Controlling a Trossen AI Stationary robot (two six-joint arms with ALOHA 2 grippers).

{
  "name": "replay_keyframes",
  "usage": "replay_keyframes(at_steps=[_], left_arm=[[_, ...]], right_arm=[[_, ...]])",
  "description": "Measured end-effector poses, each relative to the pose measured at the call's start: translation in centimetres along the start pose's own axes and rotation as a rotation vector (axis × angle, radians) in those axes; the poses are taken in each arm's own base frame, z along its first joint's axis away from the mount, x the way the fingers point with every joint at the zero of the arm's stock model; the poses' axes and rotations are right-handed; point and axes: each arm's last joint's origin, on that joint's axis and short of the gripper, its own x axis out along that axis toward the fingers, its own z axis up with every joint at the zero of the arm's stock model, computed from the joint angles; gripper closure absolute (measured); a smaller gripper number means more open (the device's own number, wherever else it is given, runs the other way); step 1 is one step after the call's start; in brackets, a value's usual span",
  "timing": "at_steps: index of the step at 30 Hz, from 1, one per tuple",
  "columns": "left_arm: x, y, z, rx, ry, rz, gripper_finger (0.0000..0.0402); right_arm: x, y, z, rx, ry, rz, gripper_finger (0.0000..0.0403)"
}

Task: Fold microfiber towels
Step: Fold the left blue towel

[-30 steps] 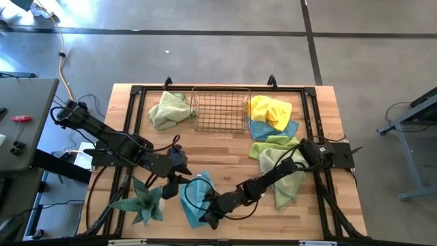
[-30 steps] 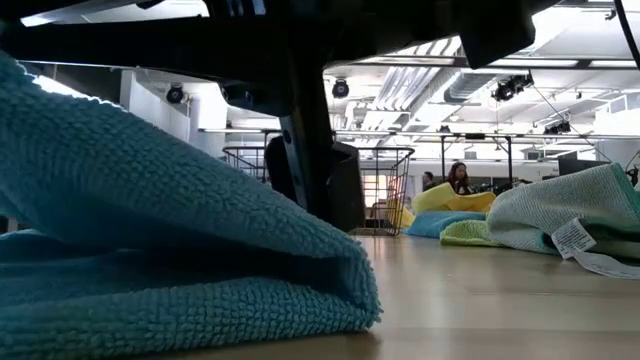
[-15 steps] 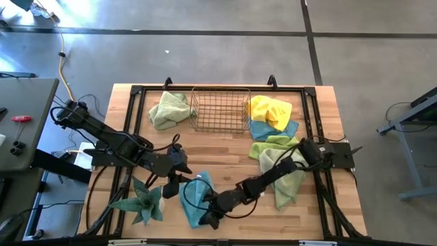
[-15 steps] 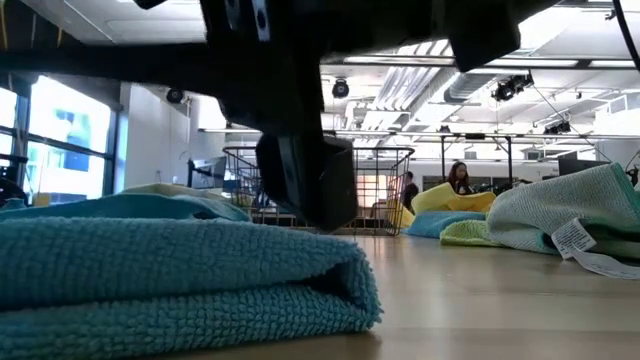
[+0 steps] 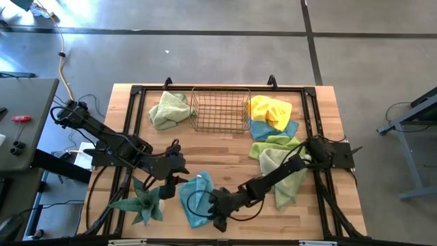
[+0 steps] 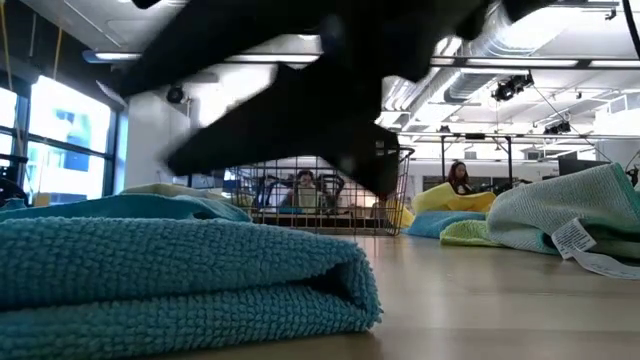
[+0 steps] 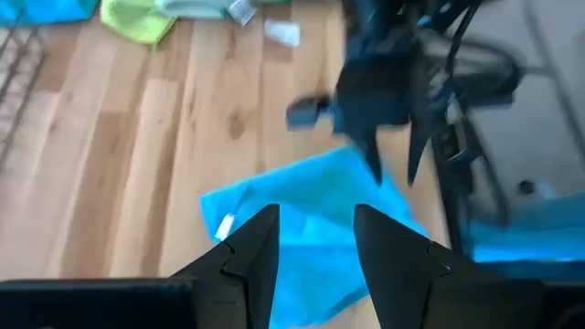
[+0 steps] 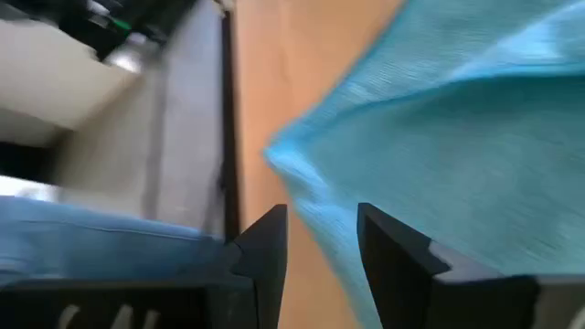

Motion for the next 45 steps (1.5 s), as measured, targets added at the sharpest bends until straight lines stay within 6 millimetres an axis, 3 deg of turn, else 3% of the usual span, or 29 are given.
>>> replay_keyframes(at_steps=[7,16,23,29,34,39,45], left_arm=[[1.5,-0.5,-0.6,0.052,0.015,0.131,0.0268],[7.6,-1.5,-1.8,0.137,0.161,0.196,0.0268],[12.3,-2.9,-2.2,0.222,0.174,0.089,0.0268],[15.1,-4.0,-2.4,0.292,0.136,-0.027,0.0268],[17.4,-3.8,-3.4,0.279,0.186,-0.016,0.0268],[17.9,-3.2,-4.5,0.236,0.283,0.036,0.0268],[16.2,-3.4,-5.6,0.221,0.391,0.085,0.0268]], right_arm=[[-0.6,0.6,-0.9,-0.062,-0.030,-0.108,0.0299],[-0.6,0.3,-0.8,-0.111,-0.032,-0.126,0.0302],[-0.6,0.2,-1.0,-0.115,-0.011,-0.142,0.0302],[-0.6,0.2,-1.4,-0.123,0.005,-0.152,0.0302],[-0.6,0.2,-1.4,-0.132,0.011,-0.158,0.0302],[-0.6,0.1,-1.5,-0.133,0.014,-0.160,0.0302],[-0.6,0.1,-1.5,-0.138,0.017,-0.163,0.0302]])
